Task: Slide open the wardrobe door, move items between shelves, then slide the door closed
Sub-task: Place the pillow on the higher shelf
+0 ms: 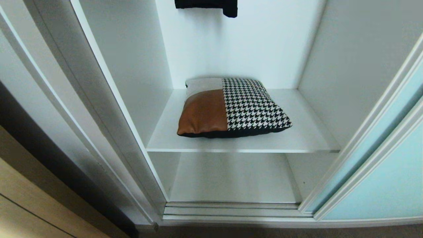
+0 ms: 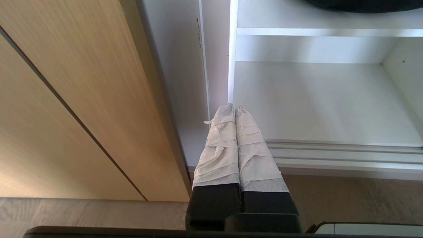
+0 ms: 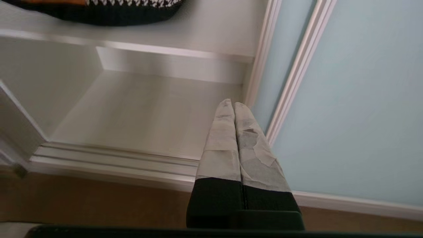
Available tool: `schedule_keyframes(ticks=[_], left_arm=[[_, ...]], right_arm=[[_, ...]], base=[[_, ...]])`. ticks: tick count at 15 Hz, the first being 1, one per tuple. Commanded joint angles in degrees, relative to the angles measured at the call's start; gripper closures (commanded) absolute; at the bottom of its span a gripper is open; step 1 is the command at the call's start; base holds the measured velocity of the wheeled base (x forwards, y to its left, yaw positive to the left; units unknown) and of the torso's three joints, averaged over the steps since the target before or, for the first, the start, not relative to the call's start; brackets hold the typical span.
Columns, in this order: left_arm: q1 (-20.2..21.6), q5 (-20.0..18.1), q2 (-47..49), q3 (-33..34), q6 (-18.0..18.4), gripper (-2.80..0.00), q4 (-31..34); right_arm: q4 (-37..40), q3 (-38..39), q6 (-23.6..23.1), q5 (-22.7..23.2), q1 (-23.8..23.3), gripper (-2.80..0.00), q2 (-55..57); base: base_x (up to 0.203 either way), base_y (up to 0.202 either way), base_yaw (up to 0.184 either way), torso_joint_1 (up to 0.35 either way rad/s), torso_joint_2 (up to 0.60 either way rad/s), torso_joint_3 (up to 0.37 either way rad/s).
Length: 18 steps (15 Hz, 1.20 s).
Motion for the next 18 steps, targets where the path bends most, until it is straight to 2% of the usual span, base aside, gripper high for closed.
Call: schedule_keyframes(ticks=[1, 3, 6, 8, 11, 14, 18], left_arm=[[0.0, 0.0, 0.1, 0.0, 0.0, 0.00, 0.0], [0.0, 0.0, 0.1, 0.0, 0.0, 0.00, 0.0], [0.0, 0.0, 0.1, 0.0, 0.0, 0.00, 0.0], [0.0, 0.1, 0.1, 0.0, 0.0, 0.00, 0.0], [0.0, 0.0, 0.1, 0.0, 0.0, 0.00, 0.0], [0.0, 0.0, 0.1, 0.0, 0.0, 0.00, 0.0], [0.0, 0.0, 0.1, 0.0, 0.0, 0.00, 0.0]], right_arm=[[-0.1, 0.0, 1.4, 0.1, 0.0, 0.00, -0.1], [0.1, 0.1, 3.8, 0.1, 0.0, 0.00, -0.1], [0.5, -0.1, 3.6, 0.4, 0.0, 0.00, 0.0], [1.6, -3.2, 3.5, -0.6, 0.0, 0.00, 0.0], [13.1, -6.4, 3.4, -1.0, 0.1, 0.00, 0.0], [14.8, -20.7, 2.9, -0.1, 0.0, 0.00, 3.9], [19.3, -41.7, 4.4, 1.3, 0.3, 0.00, 24.8]], base=[[0.000, 0.000, 0.000, 0.000, 0.00, 0.000], [0.000, 0.000, 0.000, 0.000, 0.00, 0.000], [0.000, 0.000, 0.000, 0.000, 0.00, 0.000], [0.000, 0.000, 0.000, 0.000, 0.00, 0.000], [0.000, 0.000, 0.000, 0.000, 0.00, 0.000], [0.000, 0.000, 0.000, 0.000, 0.00, 0.000], [0.000, 0.000, 0.000, 0.000, 0.00, 0.000]])
